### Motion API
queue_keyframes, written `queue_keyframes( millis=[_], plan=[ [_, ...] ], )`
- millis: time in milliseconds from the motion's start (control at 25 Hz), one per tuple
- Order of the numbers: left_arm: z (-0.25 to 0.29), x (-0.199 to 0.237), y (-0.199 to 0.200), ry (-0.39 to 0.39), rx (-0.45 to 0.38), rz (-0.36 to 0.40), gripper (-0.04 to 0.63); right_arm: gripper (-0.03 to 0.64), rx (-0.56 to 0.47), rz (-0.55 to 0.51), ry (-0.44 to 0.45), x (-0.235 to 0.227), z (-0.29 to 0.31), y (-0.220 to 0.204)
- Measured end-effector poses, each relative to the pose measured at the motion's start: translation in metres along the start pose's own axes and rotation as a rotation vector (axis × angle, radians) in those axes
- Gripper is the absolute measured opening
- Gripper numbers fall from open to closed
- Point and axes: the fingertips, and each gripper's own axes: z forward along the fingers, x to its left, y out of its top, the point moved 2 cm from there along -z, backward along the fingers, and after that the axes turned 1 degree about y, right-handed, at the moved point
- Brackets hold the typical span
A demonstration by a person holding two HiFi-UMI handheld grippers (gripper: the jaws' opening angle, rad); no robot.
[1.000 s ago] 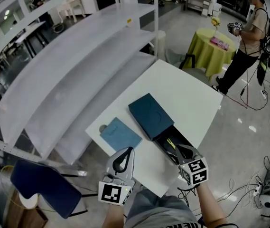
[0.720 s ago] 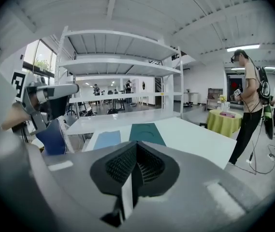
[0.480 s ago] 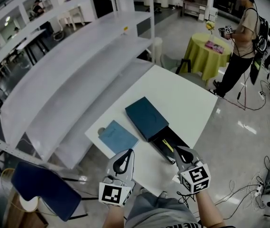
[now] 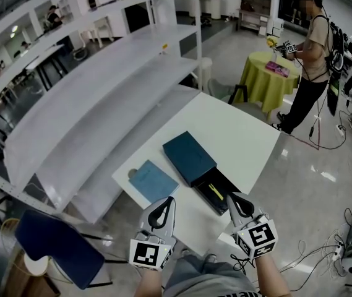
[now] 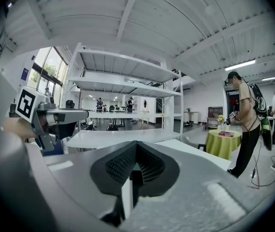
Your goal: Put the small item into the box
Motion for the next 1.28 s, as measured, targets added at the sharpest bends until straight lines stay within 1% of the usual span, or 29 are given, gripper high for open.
queue_keyframes(
  millis=[440,600,760,1080,1280],
  plan=[
    [-0.012,-0.018,0.005,0.016,-0.013,0.007,0.013,0.003,-0.102,-0.039,0.005,0.004,-0.031,0.025],
    [-0.016,-0.024,0.010,0.020,-0.014,0.013,0.014,0.003,-0.129,-0.033,0.010,0.008,-0.040,0.030],
    [-0.017,-0.029,0.010,0.020,-0.017,0.025,0.014,0.003,-0.140,-0.036,0.008,0.007,-0.045,0.029],
    [-0.019,-0.032,0.013,0.034,-0.027,0.022,0.014,0.003,-0.158,-0.045,0.004,0.006,-0.048,0.031],
    [-0.022,-0.033,0.015,0.040,-0.030,0.023,0.014,0.003,-0.133,-0.039,-0.020,0.007,-0.053,0.039]
  ],
)
